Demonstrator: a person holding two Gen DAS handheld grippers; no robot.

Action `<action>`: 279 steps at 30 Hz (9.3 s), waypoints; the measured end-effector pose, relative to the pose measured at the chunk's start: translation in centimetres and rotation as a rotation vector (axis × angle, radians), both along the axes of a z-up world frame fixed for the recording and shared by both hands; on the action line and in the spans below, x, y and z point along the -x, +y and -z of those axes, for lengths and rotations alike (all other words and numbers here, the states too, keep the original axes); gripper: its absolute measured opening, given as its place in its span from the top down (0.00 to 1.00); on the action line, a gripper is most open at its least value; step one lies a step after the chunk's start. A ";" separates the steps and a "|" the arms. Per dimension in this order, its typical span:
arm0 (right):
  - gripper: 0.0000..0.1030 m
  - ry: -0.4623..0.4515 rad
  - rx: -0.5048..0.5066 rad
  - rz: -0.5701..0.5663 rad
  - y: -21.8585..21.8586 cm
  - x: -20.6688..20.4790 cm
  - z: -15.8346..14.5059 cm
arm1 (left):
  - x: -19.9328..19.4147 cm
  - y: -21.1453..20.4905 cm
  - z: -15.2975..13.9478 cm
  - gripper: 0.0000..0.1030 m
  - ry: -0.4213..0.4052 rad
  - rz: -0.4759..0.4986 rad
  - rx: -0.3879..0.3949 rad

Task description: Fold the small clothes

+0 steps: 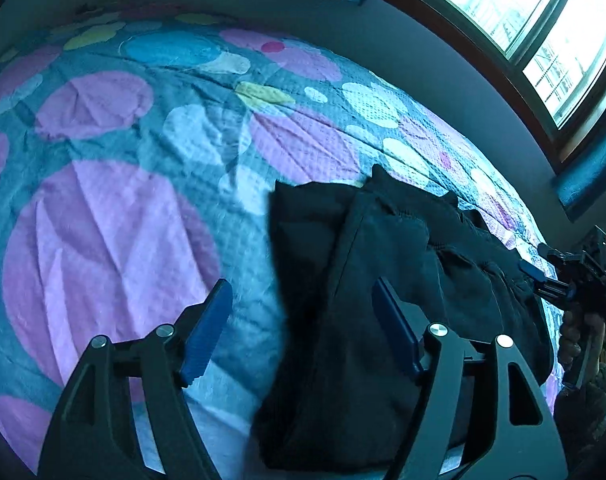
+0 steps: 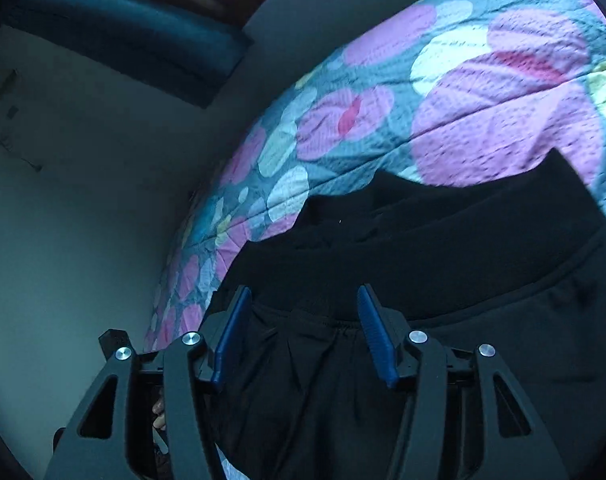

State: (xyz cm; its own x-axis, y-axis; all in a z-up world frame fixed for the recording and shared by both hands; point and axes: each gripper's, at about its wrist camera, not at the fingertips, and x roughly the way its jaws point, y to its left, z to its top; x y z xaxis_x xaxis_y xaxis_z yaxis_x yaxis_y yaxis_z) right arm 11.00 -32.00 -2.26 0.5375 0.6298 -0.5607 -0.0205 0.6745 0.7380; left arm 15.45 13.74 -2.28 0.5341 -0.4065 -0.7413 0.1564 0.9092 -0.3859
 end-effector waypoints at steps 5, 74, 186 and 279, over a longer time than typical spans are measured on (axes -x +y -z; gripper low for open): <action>0.46 0.134 0.056 -0.020 3.6 -3.1 3.9 | 1.3 1.1 1.1 0.24 0.039 0.021 0.026; 0.31 -0.035 0.116 0.011 6.6 11.5 1.6 | -4.8 -4.3 4.0 0.67 0.279 0.278 0.242; 0.86 -0.129 0.032 0.138 -10.0 12.8 -4.3 | 19.8 -22.2 -0.2 0.18 -0.342 0.306 -0.213; 0.34 -0.070 -0.170 0.338 -24.3 22.1 7.3 | 10.9 -22.0 -0.6 0.09 -0.062 0.308 0.071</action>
State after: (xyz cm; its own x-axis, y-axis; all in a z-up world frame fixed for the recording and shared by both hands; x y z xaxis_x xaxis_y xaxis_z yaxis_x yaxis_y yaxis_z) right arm -11.05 -56.30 -9.53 0.7641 0.4914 -0.4180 0.1279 0.5197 0.8447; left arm 4.56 -8.30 -1.64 0.4207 -0.6061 -0.6750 0.4456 0.7862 -0.4282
